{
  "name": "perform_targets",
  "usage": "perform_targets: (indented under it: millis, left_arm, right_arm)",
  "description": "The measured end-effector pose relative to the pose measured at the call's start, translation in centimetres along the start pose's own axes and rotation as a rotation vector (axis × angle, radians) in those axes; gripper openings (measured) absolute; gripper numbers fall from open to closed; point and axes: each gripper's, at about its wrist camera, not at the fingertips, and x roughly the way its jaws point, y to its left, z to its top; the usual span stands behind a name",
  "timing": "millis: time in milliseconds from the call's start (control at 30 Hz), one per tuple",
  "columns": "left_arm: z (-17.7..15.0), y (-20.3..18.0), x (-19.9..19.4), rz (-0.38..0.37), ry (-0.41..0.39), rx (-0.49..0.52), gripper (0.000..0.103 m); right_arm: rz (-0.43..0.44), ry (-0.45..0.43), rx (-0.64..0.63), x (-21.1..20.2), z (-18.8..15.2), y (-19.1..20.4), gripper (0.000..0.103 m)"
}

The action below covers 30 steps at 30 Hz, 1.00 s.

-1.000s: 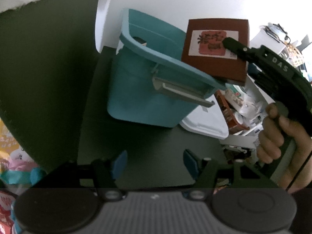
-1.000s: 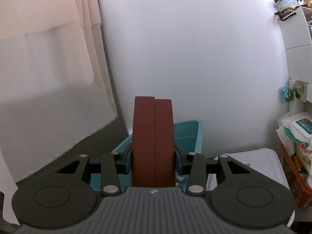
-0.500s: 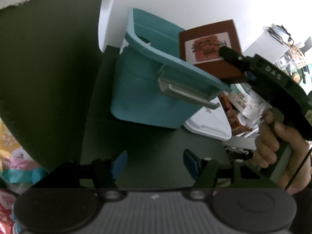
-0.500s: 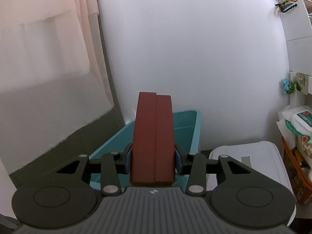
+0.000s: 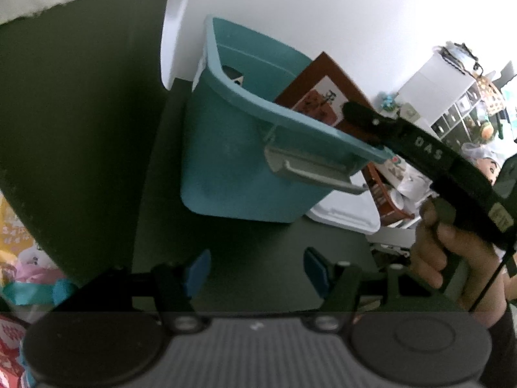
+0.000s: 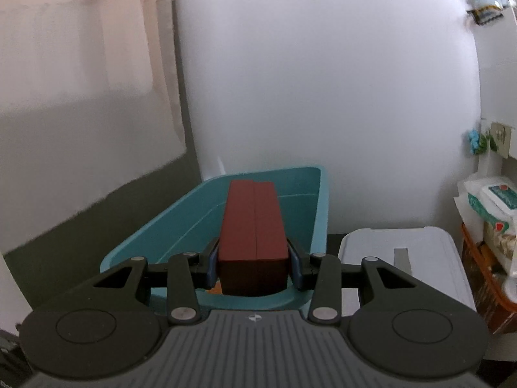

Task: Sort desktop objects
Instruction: 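Open the right gripper to release the red box in the bin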

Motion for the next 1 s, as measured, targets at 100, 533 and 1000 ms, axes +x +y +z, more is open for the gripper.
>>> perform_targets:
  millis: [100,533,1000]
  left_arm:
    - [0.0,0.0,-0.1,-0.001,-0.001,0.001,0.067]
    - [0.1,0.1,-0.1,-0.003,-0.004,0.002,0.067]
    - [0.2,-1.7,-1.1,-0.029,-0.028,0.025,0.067]
  right_arm:
    - [-0.002,0.001,-0.007,-0.4,0.2,-0.4,0.045]
    - [0.013,-0.018,0.037,-1.8,0.7,-1.6,0.051]
    - [-0.024,-0.059,0.053,-7.0,-0.6,-2.6,0.084]
